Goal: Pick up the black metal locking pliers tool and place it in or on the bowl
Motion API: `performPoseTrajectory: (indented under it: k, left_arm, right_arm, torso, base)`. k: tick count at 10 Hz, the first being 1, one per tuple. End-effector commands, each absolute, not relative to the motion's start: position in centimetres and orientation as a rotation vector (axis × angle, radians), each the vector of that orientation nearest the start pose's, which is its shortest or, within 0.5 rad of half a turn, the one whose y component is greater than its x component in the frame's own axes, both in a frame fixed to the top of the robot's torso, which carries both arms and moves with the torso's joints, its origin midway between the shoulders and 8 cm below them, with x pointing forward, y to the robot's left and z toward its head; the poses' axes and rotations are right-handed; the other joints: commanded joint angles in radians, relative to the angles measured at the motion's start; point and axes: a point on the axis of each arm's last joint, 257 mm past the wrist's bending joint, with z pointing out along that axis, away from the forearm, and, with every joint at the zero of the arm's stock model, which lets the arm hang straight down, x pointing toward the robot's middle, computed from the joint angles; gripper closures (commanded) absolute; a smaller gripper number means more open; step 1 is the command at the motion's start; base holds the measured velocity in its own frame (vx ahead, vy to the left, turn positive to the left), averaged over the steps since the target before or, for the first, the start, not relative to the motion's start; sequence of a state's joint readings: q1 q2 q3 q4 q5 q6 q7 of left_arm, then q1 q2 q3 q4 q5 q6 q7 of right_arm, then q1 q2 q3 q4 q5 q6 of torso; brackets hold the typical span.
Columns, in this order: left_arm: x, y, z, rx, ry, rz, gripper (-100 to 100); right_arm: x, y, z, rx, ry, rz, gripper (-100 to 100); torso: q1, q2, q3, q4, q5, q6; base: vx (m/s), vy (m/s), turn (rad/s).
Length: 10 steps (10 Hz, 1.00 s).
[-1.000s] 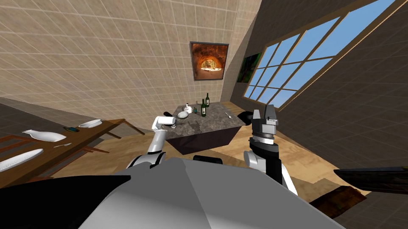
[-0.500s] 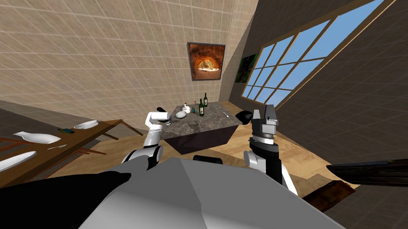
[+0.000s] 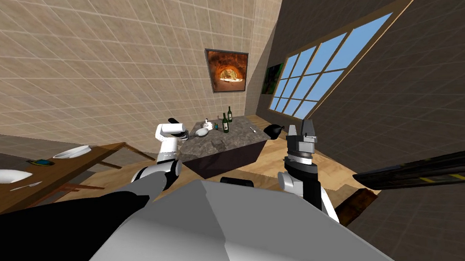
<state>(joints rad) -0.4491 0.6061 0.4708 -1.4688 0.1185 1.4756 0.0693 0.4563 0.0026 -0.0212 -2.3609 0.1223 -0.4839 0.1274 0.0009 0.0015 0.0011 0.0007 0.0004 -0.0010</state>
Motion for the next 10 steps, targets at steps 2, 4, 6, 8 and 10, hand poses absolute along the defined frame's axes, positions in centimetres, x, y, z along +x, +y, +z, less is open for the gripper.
performPoseTrajectory:
  k: [2, 4, 6, 8, 10]
  left_arm:
    - [46.3, 61.1, -17.6, -2.155, 1.211, -0.233, 100]
    - [45.2, 63.1, -17.0, -2.193, 1.169, -0.222, 100]
    - [44.1, 65.0, -16.6, -2.231, 1.129, -0.215, 100]
    - [42.9, 66.5, -16.3, -2.270, 1.091, -0.211, 100]
    - [41.9, 67.8, -16.1, -2.305, 1.056, -0.212, 100]
  right_arm:
    - [33.2, -26.3, 6.9, 0.455, 0.627, 1.115, 0]
    - [33.2, -26.3, 6.9, 0.455, 0.627, 1.115, 0]
    - [33.2, -26.3, 6.9, 0.455, 0.627, 1.115, 0]
    - [33.2, -26.3, 6.9, 0.455, 0.627, 1.115, 0]
    - [33.2, -26.3, 6.9, 0.455, 0.627, 1.115, 0]
  torso:
    - [0.001, 0.000, 0.000, 0.000, 0.000, 0.000]
    - [0.002, -0.001, -0.001, 0.000, 0.000, 0.001]
    - [0.002, -0.002, -0.001, 0.000, 0.000, 0.001]
    - [0.003, -0.002, -0.001, -0.001, 0.001, 0.001]
    - [0.003, -0.002, -0.001, -0.001, 0.001, 0.001]
  base:
    - [0.003, 0.043, -0.246]
    - [0.005, 0.060, -0.293]
    - [0.005, 0.064, -0.279]
    - [-0.002, 0.065, -0.271]
    - [-0.002, 0.071, -0.288]
